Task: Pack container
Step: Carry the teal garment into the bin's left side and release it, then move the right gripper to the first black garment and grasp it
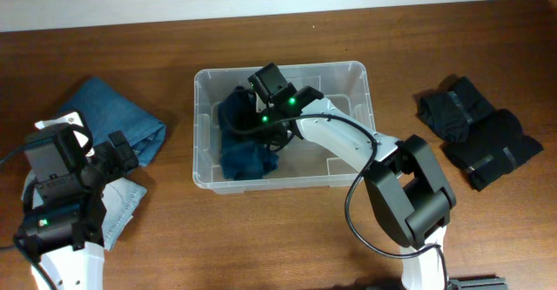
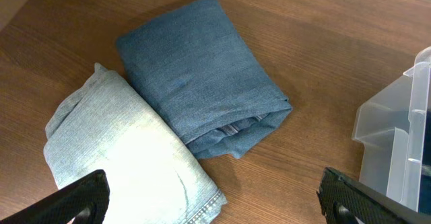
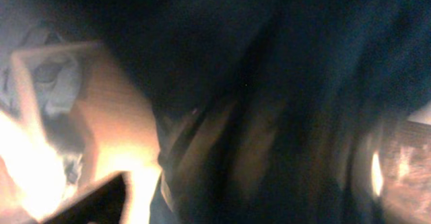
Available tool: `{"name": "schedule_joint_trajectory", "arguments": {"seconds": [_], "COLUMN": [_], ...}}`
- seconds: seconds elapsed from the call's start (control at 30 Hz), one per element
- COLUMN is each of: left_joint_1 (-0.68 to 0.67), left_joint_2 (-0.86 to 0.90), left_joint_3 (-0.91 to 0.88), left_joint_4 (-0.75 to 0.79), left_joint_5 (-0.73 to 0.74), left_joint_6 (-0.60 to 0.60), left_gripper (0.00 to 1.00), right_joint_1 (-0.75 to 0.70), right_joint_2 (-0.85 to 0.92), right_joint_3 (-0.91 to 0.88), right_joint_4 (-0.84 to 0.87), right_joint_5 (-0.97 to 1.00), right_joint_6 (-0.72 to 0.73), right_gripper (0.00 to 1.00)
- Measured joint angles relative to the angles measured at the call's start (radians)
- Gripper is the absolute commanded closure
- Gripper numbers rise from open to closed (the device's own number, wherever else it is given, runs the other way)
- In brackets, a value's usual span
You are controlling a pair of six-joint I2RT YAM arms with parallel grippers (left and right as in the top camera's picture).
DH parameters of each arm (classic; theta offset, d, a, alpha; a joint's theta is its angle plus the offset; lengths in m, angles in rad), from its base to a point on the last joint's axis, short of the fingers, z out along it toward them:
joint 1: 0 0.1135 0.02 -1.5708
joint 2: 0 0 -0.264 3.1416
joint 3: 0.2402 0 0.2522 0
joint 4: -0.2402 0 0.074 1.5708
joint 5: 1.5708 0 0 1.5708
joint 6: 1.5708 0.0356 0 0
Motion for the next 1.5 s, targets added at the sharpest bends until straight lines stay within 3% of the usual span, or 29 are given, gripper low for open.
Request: {"name": "schedule_joint_trajectory", "arguments": {"seconds": [0.17,0.33,0.53,0.67,1.03,1.2,1.4,1.47,1.5], "left_joint_1": [0.000,0.000,0.000,0.000,0.000,0.000,0.000,0.000,0.000], "left_joint_2": [0.003,0.005,0.005,0.005,0.005,0.006,0.014,0.015,0.015], "left_joint_3": [0.000,0.000,0.001,0.001,0.001,0.001,0.001,0.001,0.001], "left_joint_4": [0.000,0.001,0.001,0.001,0.001,0.002,0.003,0.003,0.003], "left_joint_5": [0.000,0.001,0.003,0.003,0.003,0.003,0.003,0.003,0.003], "left_joint_6": [0.000,-0.001,-0.003,-0.004,-0.004,-0.004,-0.004,-0.004,-0.003], "left_gripper": [0.01,0.01,0.01,0.01,0.01,0.01,0.01,0.01,0.01], "right_joint_1": [-0.022,-0.169,-0.517,-0.783,-1.403,-1.515,-1.527,-1.522,-1.519], "right_joint_2": [-0.051,-0.294,-0.600,-0.628,-0.489,-0.430,-0.309,-0.258,-0.227], "right_joint_3": [0.025,0.080,0.131,0.117,-0.332,-0.433,-0.458,-0.459,-0.459], "right_joint_4": [-0.171,-0.347,-0.492,-0.546,-0.256,-0.139,-0.047,-0.034,-0.030], "right_joint_5": [0.016,0.194,0.391,0.437,0.269,0.144,-0.017,-0.052,-0.071], "right_joint_6": [-0.078,-0.181,-0.221,-0.231,-0.326,-0.402,-0.452,-0.465,-0.463], "right_gripper": [0.01,0.02,0.01,0.02,0.02,0.02,0.01,0.11,0.27]}}
